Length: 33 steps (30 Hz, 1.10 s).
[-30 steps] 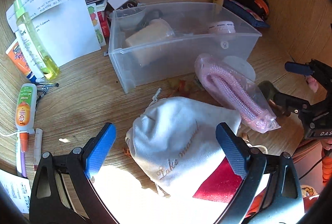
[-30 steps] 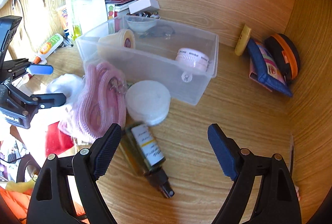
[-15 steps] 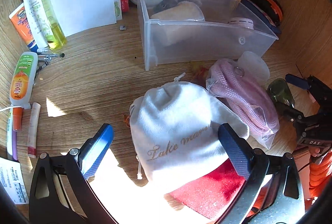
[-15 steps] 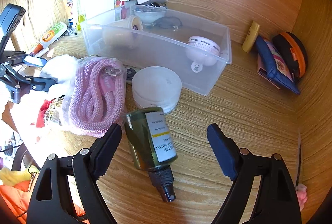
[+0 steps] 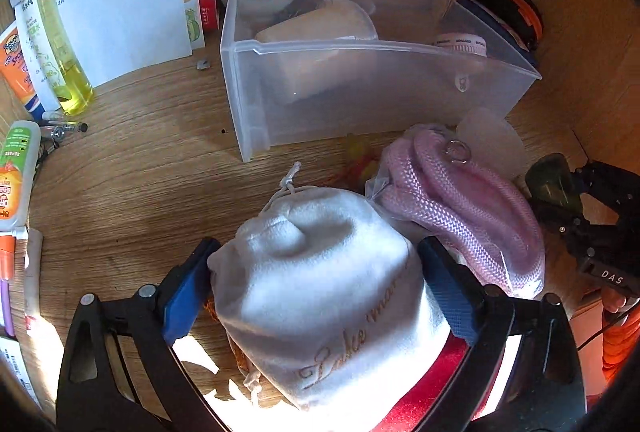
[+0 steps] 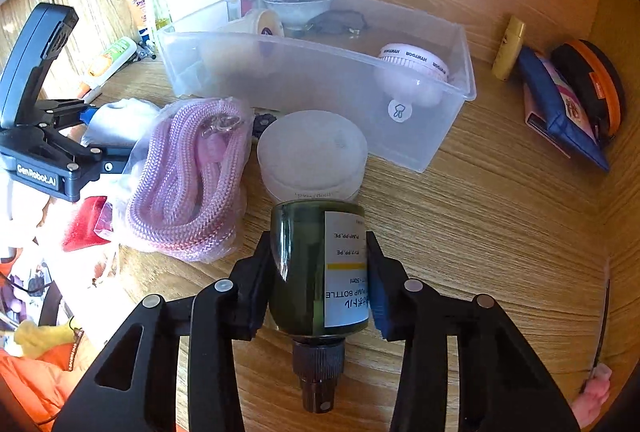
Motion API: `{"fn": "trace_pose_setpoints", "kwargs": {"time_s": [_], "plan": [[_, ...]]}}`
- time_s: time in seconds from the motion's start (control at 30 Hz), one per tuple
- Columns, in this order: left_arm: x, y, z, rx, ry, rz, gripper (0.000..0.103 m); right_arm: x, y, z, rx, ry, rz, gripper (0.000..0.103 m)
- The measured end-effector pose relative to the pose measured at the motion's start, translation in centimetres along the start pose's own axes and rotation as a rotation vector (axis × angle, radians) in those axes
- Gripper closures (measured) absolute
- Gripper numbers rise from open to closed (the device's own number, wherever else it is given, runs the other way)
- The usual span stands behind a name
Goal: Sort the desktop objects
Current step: 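Grasp the white drawstring pouch with the left gripper while the right gripper grasps the green bottle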
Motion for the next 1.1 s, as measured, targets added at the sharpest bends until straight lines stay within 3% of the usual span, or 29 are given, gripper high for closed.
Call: {"fn": "trace_pose_setpoints", "kwargs": {"time_s": [0.23, 0.33, 0.47, 0.73, 1.1], "plan": [[0.7, 2.8, -0.2, 0.060, -0.033, 0.103, 0.039, 1.6, 2.0, 0.4, -0.027, -0.003, 0.060, 0.065], [1.1, 4.2, -0.3, 0.068, -0.040, 0.143, 0.055, 2.5, 2.9, 0.5, -0.036, -0.001, 0.086, 0.065], [1.6, 5.2, -0.6, 0.088, -0.039, 0.172, 0.063, 3.9, 3.8, 0.5, -0.041, -0.002, 0.124, 0.065], [2.9, 7.5, -1.5, 0.086, 0.002, 0.234, 0.066, 6.3, 5.3, 0.3, -0.041, -0.009, 0.179, 0.065], [7.6, 11.4, -1.3, 0.082, 0.006, 0.372, 0.066, 9.9, 5.9, 0.4, -0.031, -0.024, 0.224, 0.065]]}}
Point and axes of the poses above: each gripper's, at about its wrist camera, not at the fingertips, and y roughly against the way its jaws point, z to its right, x to its top, the point moved 10 cm from there along -y, roughly the way its jaws point, and after that the axes turned 3 degrees about x, right-handed, at the moved point
